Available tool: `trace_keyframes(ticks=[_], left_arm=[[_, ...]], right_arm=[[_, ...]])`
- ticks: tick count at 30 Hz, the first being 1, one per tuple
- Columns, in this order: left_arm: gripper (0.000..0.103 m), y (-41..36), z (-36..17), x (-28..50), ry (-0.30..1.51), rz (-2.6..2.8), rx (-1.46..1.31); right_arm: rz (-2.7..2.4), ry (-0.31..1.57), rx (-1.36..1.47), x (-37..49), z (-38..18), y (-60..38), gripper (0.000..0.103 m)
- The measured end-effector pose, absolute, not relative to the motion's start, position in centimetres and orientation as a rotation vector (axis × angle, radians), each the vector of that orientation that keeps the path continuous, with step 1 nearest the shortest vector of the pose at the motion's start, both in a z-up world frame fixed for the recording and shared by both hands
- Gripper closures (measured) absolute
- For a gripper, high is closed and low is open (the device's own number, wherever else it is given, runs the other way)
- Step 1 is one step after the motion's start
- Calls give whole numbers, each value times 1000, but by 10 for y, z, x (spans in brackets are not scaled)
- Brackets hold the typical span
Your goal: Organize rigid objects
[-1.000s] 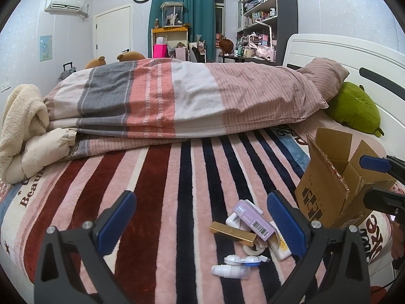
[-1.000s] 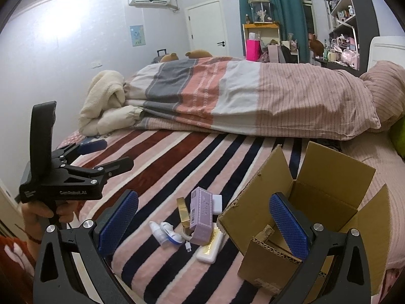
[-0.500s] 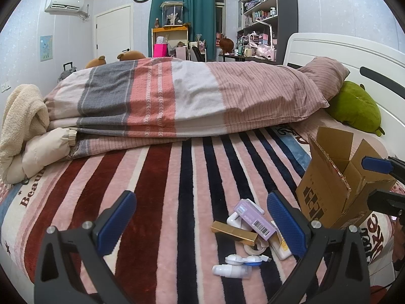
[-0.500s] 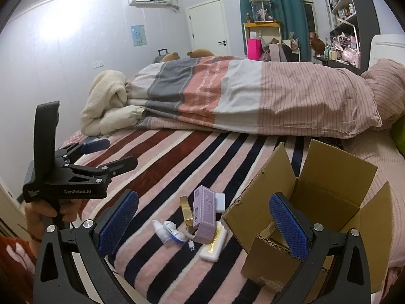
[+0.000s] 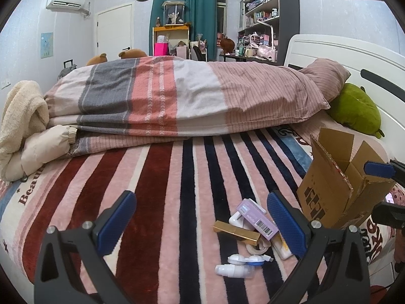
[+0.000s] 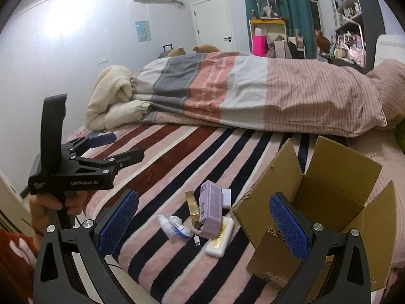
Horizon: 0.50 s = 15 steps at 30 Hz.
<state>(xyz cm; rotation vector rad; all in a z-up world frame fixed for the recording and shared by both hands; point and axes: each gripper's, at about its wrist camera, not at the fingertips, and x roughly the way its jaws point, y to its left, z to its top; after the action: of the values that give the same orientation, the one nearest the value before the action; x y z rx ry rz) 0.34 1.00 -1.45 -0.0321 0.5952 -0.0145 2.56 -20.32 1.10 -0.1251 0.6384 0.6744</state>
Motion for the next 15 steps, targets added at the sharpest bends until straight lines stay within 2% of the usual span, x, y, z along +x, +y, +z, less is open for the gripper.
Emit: trace_keyframes(ticks=[2, 4, 7, 9, 11, 15], left_arm=[[0, 16, -17, 4, 596, -21, -39], [0, 24, -20, 5, 594, -19, -54], [0, 35, -24, 6, 593, -20, -54], [0, 43, -29, 8, 599, -16, -57], [0, 51, -36, 9, 606, -13, -55], [0, 60, -52, 16, 647, -12, -41]], right_arm=[[672, 624, -145, 22, 12, -198, 2], [663, 608, -185, 18, 13, -188, 9], [665, 599, -239, 13, 10, -170, 29], [689, 612, -259, 14, 6, -158, 47], [721, 643, -281, 16, -5, -142, 55], [758, 756, -303, 31, -37, -114, 62]])
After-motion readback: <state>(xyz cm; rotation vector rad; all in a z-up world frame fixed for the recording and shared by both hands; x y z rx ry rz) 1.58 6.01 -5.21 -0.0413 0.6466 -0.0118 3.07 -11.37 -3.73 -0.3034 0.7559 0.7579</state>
